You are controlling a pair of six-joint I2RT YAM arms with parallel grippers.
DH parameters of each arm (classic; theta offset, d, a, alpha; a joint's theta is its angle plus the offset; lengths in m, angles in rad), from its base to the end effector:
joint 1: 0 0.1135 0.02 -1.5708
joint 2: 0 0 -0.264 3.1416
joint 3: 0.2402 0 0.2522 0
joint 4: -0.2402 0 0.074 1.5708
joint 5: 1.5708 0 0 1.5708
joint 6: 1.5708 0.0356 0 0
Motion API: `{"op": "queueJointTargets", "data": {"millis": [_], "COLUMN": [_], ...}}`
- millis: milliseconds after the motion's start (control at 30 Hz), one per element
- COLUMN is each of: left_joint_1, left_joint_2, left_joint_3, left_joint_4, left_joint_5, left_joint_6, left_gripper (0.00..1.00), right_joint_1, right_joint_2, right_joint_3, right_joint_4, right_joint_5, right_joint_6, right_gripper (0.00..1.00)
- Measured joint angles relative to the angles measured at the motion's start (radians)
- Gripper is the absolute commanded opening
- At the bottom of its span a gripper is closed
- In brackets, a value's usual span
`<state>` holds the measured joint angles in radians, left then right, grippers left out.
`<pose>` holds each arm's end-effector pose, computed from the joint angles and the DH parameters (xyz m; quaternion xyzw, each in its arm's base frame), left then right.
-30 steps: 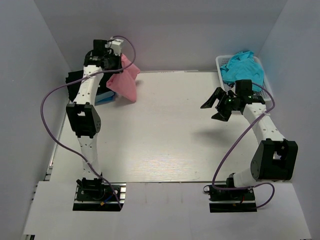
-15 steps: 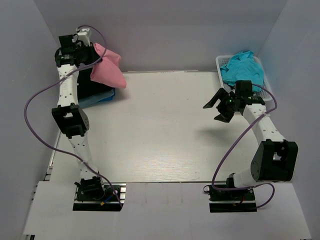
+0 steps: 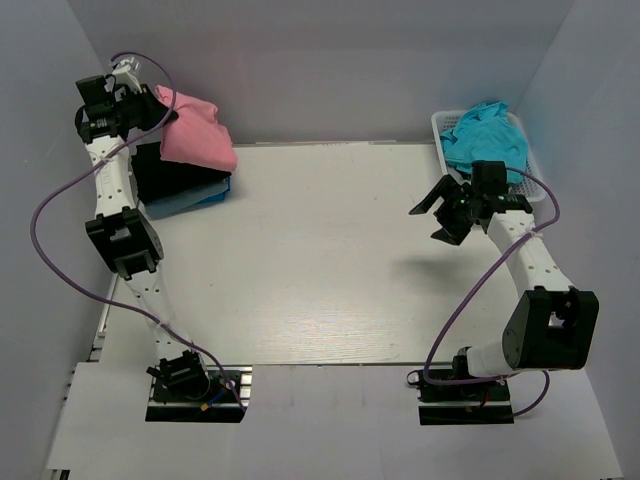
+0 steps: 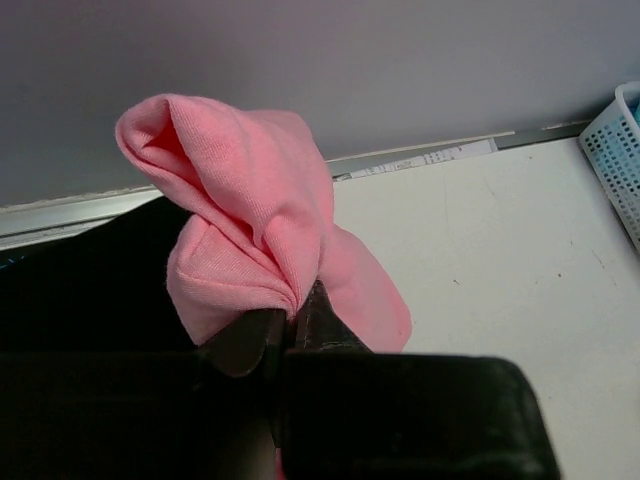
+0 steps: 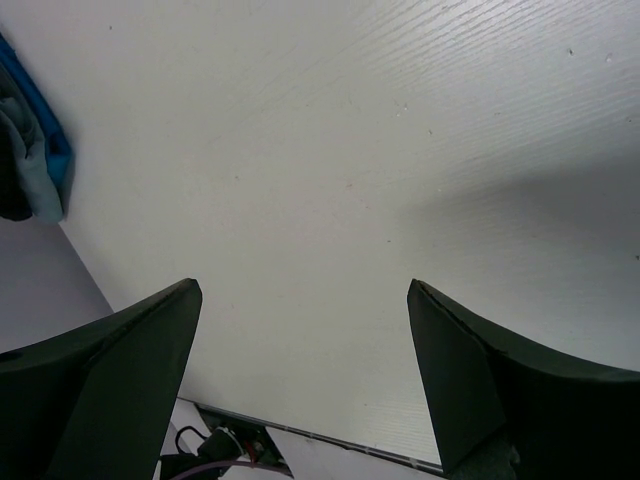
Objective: Fold and stack the t-shirts
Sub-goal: Put the neatly folded tshirt into the corner of the board with the left arm
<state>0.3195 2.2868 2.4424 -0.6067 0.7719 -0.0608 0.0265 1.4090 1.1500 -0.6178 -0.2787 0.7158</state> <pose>0.4973 0.1384 0.3665 0.0479 0.8086 -0.2528 0.5290 0.2985 0.0177 0.2861 0.2702 0.8925 0.2439 0.2665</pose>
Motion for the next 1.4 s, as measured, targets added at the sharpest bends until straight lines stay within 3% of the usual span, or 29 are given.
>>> {"op": "queueJointTargets", "data": {"millis": [467, 1300, 1333, 1367, 1400], "left_joint_1": [0.082, 0.143, 0.143, 0.144, 0.144], "left_joint_2": [0.160, 0.164, 0.164, 0.164, 0.166], "left_joint_3": [-0.030, -0.029, -0.029, -0.029, -0.029], "left_joint_4": [0.033, 0.055, 0.055, 0.055, 0.060], "left_joint_5": [0.021, 0.004, 0.003, 0.003, 0.003], "left_joint_6": [-0.015, -0.018, -0.018, -0.018, -0.013], "left_gripper": [0.00, 0.02, 0.15, 0.40, 0.99], "right_joint_1": [0.002, 0.008, 0.008, 0.008, 0.008], "right_joint_2": [0.001, 0.052, 0.055, 0.056, 0.057], "right_joint_3": [0.066, 0.086, 0.086, 0.086, 0.086], "right_joint_4": [-0.017, -0.038, -0.038, -0.038, -0.038], "right_joint_5": [0.039, 0.051, 0.051, 0.051, 0.050], "right_joint_6": [0.016, 0.015, 0.015, 0.015, 0.015], "right_gripper": [0.90, 0.90, 0.90, 0.90, 0.90]}}
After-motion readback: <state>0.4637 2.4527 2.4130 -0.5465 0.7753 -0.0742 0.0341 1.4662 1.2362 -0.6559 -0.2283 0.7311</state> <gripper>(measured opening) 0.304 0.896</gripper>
